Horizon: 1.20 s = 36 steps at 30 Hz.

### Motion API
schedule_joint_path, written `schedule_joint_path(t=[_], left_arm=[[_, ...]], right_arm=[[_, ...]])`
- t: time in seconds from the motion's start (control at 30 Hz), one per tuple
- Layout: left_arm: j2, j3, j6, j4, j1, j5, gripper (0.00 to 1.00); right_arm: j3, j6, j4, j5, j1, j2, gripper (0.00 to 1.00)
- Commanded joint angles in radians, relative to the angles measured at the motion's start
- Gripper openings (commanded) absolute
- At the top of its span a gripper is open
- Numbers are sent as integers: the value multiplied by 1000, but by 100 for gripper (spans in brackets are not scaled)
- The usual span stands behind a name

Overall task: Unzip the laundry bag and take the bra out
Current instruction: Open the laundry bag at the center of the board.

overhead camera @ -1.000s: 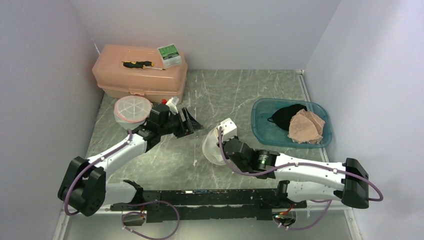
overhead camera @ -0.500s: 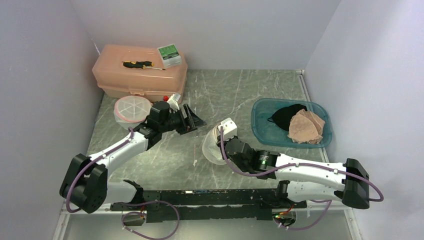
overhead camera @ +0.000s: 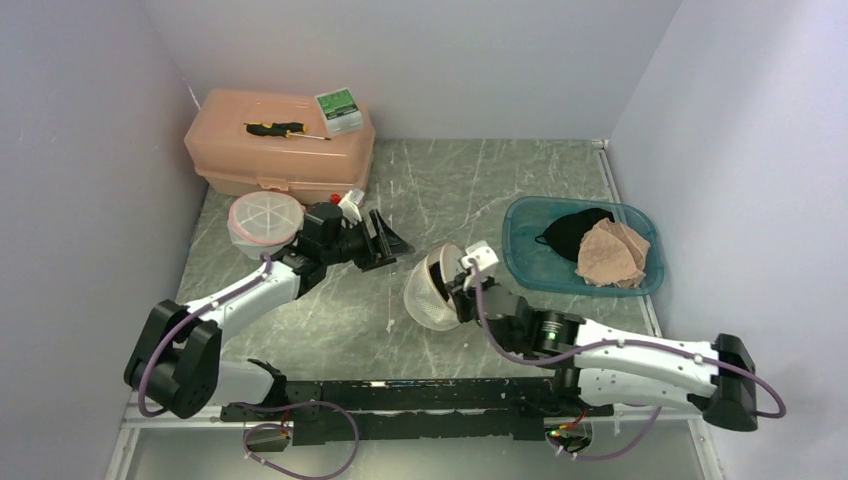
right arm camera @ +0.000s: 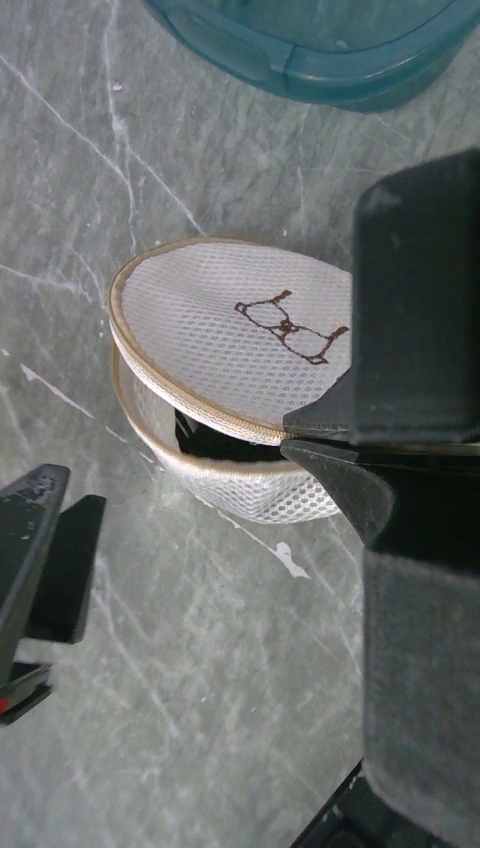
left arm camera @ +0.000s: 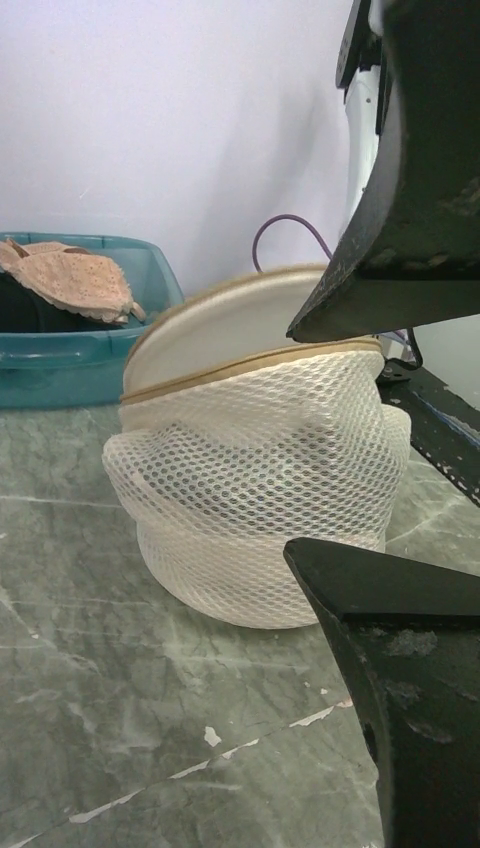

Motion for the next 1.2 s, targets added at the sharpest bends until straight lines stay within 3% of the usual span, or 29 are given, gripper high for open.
schedule_joint_path(t=[0.0, 0.17, 0.37, 0.53, 0.8, 0.9, 1.17], left_arm=[[28, 52, -6, 46, 2, 52, 77], [57, 135, 35, 0, -18, 68, 80], [143, 346, 233, -334, -114, -84, 82], [205, 439, 349, -528, -152, -229, 78], [284, 502, 449, -613, -199, -263, 64], [300, 498, 453, -609, -211, -267, 53], [199, 446, 457, -551, -213, -323, 3]], right_arm=[[-98, 2, 155, 0, 2, -175, 0], [-181, -7, 206, -44, 2, -304, 0], [-191, -26, 220, -72, 2, -343, 0], [-183, -33, 201, -74, 2, -363, 0], [-213, -6, 195, -45, 3, -422, 0], [-236, 15, 195, -41, 2, -453, 0], [-277, 97, 100, -7, 3, -573, 0]])
